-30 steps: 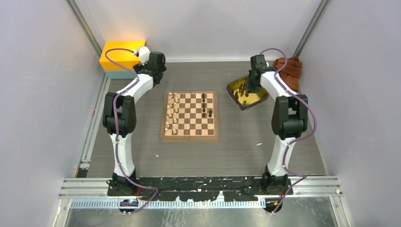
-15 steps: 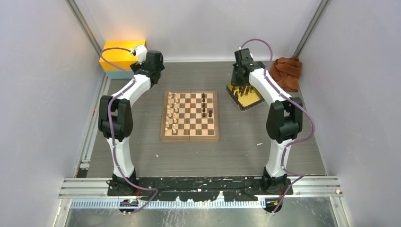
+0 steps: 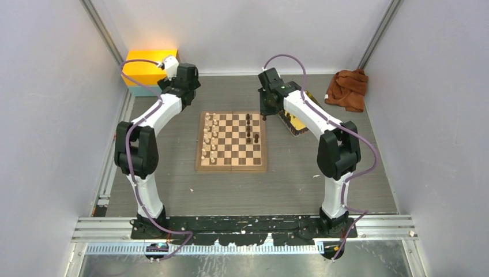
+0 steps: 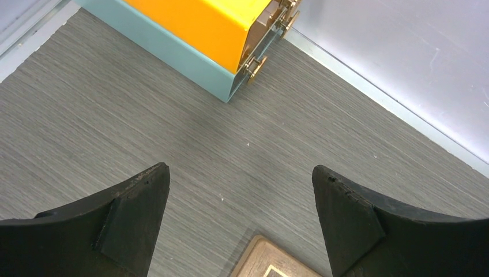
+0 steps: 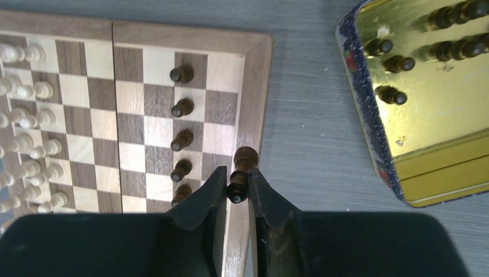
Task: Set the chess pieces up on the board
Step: Place the chess piece on the chessboard.
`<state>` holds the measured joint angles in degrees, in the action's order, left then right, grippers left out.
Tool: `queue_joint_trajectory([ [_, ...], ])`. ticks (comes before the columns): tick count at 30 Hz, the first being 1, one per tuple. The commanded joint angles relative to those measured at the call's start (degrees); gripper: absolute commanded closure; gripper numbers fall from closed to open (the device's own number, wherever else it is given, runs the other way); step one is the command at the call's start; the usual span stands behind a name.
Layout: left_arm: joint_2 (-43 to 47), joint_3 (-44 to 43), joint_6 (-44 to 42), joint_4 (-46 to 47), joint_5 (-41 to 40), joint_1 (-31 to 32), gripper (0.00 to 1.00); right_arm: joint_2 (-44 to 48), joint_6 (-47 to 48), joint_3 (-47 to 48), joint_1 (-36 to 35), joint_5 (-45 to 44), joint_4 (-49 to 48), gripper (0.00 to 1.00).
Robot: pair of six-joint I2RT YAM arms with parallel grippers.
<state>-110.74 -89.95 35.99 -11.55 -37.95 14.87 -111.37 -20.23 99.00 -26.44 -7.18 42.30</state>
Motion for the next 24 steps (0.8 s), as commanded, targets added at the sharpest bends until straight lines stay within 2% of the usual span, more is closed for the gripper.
queue_joint_trajectory([
  [1,5.0,1.8,1.1,1.2,-1.7,0.8,0.07,5.2,-0.7,-1.6,-2.0,-2.4,-0.8,0.99],
  [15,7.9,4.9,1.0,2.4,-1.6,3.5,0.07,6.5,-1.7,-8.0,-4.8,-2.3,-4.2,0.99],
  [24,8.9,6.0,0.4,2.7,-1.8,4.3,0.07,4.9,-1.9,-8.9,-5.8,-1.5,-5.8,0.99],
])
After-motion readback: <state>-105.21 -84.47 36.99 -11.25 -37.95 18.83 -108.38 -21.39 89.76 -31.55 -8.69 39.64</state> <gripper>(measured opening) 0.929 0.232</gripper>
